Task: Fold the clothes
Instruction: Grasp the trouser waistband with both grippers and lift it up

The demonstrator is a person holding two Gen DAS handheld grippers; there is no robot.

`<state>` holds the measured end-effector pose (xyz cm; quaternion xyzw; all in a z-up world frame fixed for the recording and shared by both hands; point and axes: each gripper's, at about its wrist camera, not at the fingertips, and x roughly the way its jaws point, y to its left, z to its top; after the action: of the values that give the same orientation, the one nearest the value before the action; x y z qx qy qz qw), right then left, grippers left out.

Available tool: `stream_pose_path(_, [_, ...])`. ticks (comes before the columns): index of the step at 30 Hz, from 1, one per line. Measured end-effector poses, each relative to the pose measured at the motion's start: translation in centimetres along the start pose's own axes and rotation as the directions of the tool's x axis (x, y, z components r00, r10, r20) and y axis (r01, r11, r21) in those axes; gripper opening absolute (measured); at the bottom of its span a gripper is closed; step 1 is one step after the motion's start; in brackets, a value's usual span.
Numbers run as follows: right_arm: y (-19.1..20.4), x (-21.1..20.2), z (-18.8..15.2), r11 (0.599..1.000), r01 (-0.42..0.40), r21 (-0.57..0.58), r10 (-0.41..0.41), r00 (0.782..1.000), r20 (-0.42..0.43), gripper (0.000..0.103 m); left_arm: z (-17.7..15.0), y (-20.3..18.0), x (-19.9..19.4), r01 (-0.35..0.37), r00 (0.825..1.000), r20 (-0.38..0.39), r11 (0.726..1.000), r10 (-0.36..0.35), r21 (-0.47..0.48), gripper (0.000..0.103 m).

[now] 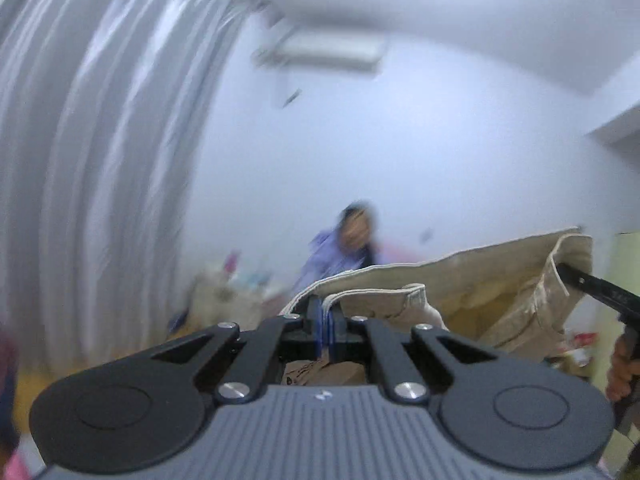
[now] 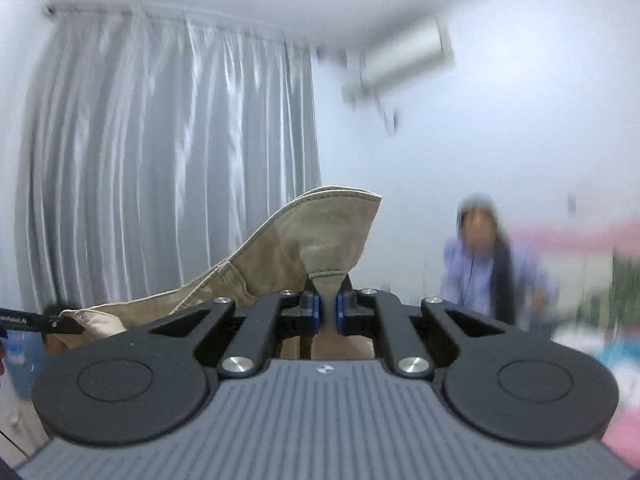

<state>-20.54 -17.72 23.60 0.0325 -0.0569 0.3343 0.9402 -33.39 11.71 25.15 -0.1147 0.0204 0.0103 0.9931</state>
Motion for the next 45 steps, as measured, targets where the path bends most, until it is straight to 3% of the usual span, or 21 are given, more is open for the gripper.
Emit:
stream_pose_path(3, [-1.6, -3.0, 5.6, 0.997, 0.032, -0.073, -0.022, 0.992, 0.127, 0.006, 3.7, -3.0, 0.3, 0.106, 0.994, 0.038, 0.994, -0.107, 0.011, 0.003])
stream_pose_path(7, [-3.8, -5.7, 12.6, 0.989, 0.091, -0.113, -0.061, 0.969, 0.240, 0.006, 8.2, -7.0, 0.9, 0.243, 0.966, 0.080, 0.970, -0.245, 0.031, 0.003])
stream_pose_path(10, [-4.9, -6.4, 15.9, 0.981, 0.143, -0.128, -0.102, 0.954, 0.282, 0.006, 8.7, -8.8, 3.4, 0.322, 0.944, 0.069, 0.947, -0.322, 0.010, 0.003])
stream_pose_path(13, [-5.2, -4.8, 16.3, 0.959, 0.233, -0.164, -0.184, 0.946, 0.268, 0.006, 7.3, -9.0, 6.7, 0.385, 0.923, 0.036, 0.922, -0.383, -0.035, 0.003])
stream_pose_path(18, [-6.0, 1.5, 12.0, 0.926, 0.308, -0.218, -0.280, 0.948, 0.147, 0.006, 1.1, -3.4, 13.1, 0.404, 0.904, -0.069, 0.896, -0.422, -0.184, 0.003])
stream_pose_path(20, [-5.7, 6.2, 8.2, 0.922, 0.309, -0.234, -0.303, 0.951, 0.059, 0.006, -2.8, 0.8, 16.4, 0.351, 0.910, -0.137, 0.904, -0.390, -0.246, 0.003])
stream_pose_path(23, [-3.1, 14.7, -0.1, 0.926, 0.268, -0.266, -0.295, 0.953, -0.065, 0.006, -9.8, 8.6, 21.0, 0.202, 0.926, -0.252, 0.934, -0.280, -0.295, 0.003])
stream_pose_path(25, [-1.2, 20.3, -6.3, 0.935, 0.234, -0.268, -0.279, 0.950, -0.140, 0.006, -14.6, 13.8, 24.1, 0.097, 0.922, -0.330, 0.944, -0.205, -0.315, 0.003])
stream_pose_path(27, [0.6, 25.7, -13.4, 0.954, 0.197, -0.228, -0.245, 0.948, -0.205, 0.006, -19.4, 19.1, 27.2, -0.011, 0.904, -0.407, 0.945, -0.131, -0.327, 0.003])
stream_pose_path(31, [4.2, 36.4, -27.6, 0.982, 0.129, -0.138, -0.168, 0.930, -0.328, 0.006, -26.5, 30.8, 31.2, -0.210, 0.861, -0.505, 0.947, 0.062, -0.242, 0.003])
stream_pose_path(35, [8.4, 46.2, -40.0, 0.995, 0.066, -0.074, -0.092, 0.893, -0.441, 0.006, -30.0, 39.7, 35.3, -0.349, 0.802, -0.569, 0.915, 0.180, -0.203, 0.003])
stream_pose_path(37, [9.5, 49.0, -43.7, 0.998, 0.055, -0.031, -0.063, 0.866, -0.496, 0.006, -31.1, 43.3, 36.3, -0.382, 0.785, -0.583, 0.905, 0.209, -0.190, 0.003])
stream_pose_path(40, [11.0, 52.9, -47.1, 0.999, 0.031, -0.034, -0.045, 0.836, -0.547, 0.006, -31.9, 46.6, 38.3, -0.395, 0.774, -0.590, 0.903, 0.229, -0.169, 0.003])
stream_pose_path(43, [12.0, 56.2, -48.9, 0.999, 0.014, -0.050, -0.040, 0.825, -0.564, 0.006, -33.5, 48.2, 39.6, -0.383, 0.754, -0.612, 0.917, 0.239, -0.114, 0.003])
stream_pose_path(45, [12.5, 58.6, -51.0, 0.995, -0.008, -0.103, -0.054, 0.808, -0.587, 0.006, -35.2, 49.5, 41.9, -0.385, 0.709, -0.658, 0.921, 0.255, -0.059, 0.004])
